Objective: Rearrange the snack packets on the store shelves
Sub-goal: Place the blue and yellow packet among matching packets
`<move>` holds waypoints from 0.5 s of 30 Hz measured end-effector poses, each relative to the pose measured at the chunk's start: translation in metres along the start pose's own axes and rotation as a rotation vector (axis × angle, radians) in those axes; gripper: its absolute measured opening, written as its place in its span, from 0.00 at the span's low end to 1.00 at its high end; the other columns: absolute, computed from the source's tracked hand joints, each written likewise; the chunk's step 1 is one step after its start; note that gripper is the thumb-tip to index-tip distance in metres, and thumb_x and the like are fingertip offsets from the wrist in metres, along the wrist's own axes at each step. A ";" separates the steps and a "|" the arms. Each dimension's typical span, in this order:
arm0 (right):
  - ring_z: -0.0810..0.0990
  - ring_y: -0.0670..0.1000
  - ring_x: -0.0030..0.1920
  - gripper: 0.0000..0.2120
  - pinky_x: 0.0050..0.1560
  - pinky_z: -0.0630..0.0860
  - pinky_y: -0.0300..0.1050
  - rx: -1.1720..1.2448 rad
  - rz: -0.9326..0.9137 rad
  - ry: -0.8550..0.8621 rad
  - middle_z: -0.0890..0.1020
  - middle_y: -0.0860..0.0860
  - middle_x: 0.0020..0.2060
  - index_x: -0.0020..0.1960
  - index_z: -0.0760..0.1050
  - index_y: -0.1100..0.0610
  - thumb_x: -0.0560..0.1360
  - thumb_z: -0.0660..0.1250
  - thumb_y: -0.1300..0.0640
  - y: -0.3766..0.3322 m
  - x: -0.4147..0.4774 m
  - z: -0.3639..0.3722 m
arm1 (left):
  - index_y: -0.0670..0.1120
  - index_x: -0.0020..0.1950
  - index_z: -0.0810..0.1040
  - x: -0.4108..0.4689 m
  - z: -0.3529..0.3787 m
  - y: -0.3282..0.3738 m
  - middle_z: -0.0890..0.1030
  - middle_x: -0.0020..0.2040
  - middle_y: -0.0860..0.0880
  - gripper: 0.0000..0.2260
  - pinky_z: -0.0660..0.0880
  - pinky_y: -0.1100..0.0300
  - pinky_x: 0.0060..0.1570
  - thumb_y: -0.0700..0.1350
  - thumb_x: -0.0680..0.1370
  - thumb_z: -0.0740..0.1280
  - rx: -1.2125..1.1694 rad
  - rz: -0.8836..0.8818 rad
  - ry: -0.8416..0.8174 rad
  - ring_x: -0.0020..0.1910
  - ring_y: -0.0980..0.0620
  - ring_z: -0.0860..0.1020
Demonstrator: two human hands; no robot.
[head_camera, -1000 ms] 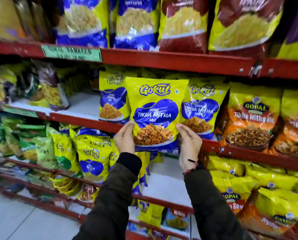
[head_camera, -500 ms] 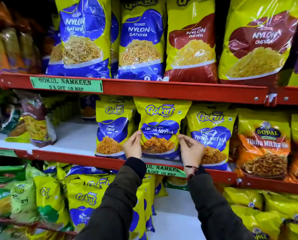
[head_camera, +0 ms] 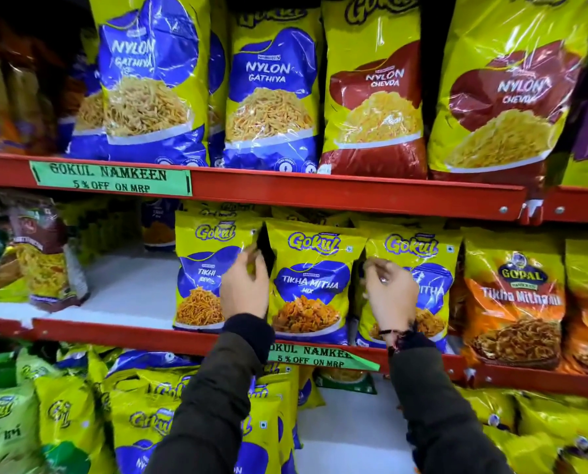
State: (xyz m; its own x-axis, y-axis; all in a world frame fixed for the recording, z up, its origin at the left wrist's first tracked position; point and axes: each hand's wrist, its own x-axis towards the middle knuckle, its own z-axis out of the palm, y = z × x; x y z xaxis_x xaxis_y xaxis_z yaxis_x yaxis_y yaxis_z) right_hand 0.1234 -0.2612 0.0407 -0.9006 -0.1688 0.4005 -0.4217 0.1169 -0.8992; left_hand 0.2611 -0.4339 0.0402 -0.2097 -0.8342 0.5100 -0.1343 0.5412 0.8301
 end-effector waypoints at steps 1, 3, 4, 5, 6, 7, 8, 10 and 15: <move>0.87 0.53 0.43 0.11 0.43 0.84 0.55 0.036 0.015 -0.011 0.87 0.50 0.43 0.46 0.82 0.50 0.71 0.62 0.49 -0.005 0.010 -0.002 | 0.54 0.62 0.77 0.014 -0.001 0.006 0.84 0.51 0.47 0.13 0.81 0.49 0.46 0.51 0.79 0.60 -0.041 0.020 -0.038 0.42 0.46 0.85; 0.87 0.54 0.39 0.08 0.36 0.83 0.50 0.109 0.041 -0.053 0.87 0.54 0.43 0.45 0.81 0.50 0.75 0.62 0.58 -0.018 0.027 -0.005 | 0.49 0.64 0.75 0.043 0.000 0.020 0.82 0.50 0.47 0.13 0.83 0.49 0.36 0.47 0.81 0.60 -0.136 -0.019 -0.163 0.35 0.48 0.85; 0.87 0.54 0.37 0.07 0.34 0.81 0.48 0.133 0.041 -0.076 0.87 0.55 0.43 0.47 0.81 0.53 0.76 0.64 0.59 -0.023 0.035 -0.007 | 0.46 0.65 0.74 0.058 0.001 0.025 0.81 0.49 0.46 0.14 0.82 0.54 0.31 0.45 0.81 0.60 -0.161 -0.053 -0.219 0.32 0.50 0.84; 0.86 0.53 0.35 0.06 0.31 0.80 0.46 0.141 0.046 -0.100 0.87 0.56 0.43 0.49 0.82 0.57 0.76 0.66 0.59 -0.028 0.042 -0.008 | 0.44 0.65 0.74 0.070 0.002 0.027 0.81 0.48 0.44 0.14 0.79 0.59 0.25 0.44 0.81 0.61 -0.165 -0.073 -0.264 0.27 0.54 0.83; 0.86 0.52 0.32 0.08 0.29 0.79 0.45 0.141 0.060 -0.125 0.87 0.56 0.43 0.51 0.82 0.59 0.75 0.69 0.57 -0.031 0.048 -0.008 | 0.42 0.65 0.75 0.081 0.002 0.028 0.81 0.46 0.43 0.14 0.76 0.64 0.21 0.43 0.80 0.62 -0.153 -0.082 -0.300 0.23 0.58 0.80; 0.85 0.50 0.30 0.11 0.26 0.78 0.42 0.133 0.081 -0.159 0.87 0.56 0.42 0.52 0.82 0.60 0.73 0.71 0.56 -0.034 0.053 -0.008 | 0.41 0.64 0.76 0.089 0.001 0.028 0.81 0.44 0.42 0.14 0.73 0.66 0.18 0.41 0.80 0.63 -0.143 -0.085 -0.338 0.20 0.60 0.78; 0.84 0.49 0.28 0.13 0.24 0.77 0.40 0.127 0.109 -0.198 0.87 0.56 0.42 0.54 0.82 0.60 0.72 0.73 0.55 -0.036 0.058 -0.008 | 0.40 0.64 0.76 0.095 0.000 0.026 0.80 0.42 0.42 0.14 0.72 0.65 0.18 0.40 0.79 0.64 -0.126 -0.084 -0.382 0.19 0.60 0.77; 0.82 0.46 0.24 0.15 0.20 0.73 0.37 0.102 0.143 -0.267 0.86 0.57 0.43 0.56 0.80 0.60 0.72 0.74 0.56 -0.039 0.066 -0.010 | 0.39 0.64 0.76 0.100 -0.004 0.027 0.80 0.40 0.43 0.14 0.72 0.62 0.21 0.39 0.79 0.65 -0.109 -0.100 -0.480 0.19 0.58 0.77; 0.82 0.46 0.34 0.08 0.28 0.78 0.40 -0.048 0.055 -0.377 0.83 0.53 0.41 0.52 0.79 0.55 0.74 0.72 0.56 -0.051 0.073 -0.029 | 0.43 0.58 0.77 0.110 -0.022 0.035 0.80 0.40 0.42 0.10 0.77 0.64 0.22 0.42 0.78 0.68 -0.118 -0.111 -0.635 0.21 0.60 0.78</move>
State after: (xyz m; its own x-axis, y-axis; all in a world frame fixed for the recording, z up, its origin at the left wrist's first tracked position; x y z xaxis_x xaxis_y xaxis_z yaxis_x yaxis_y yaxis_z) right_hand 0.0758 -0.2511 0.1214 -0.8239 -0.5084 0.2506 -0.3863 0.1802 -0.9046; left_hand 0.2547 -0.5095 0.1304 -0.7366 -0.6402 0.2180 -0.0882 0.4105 0.9076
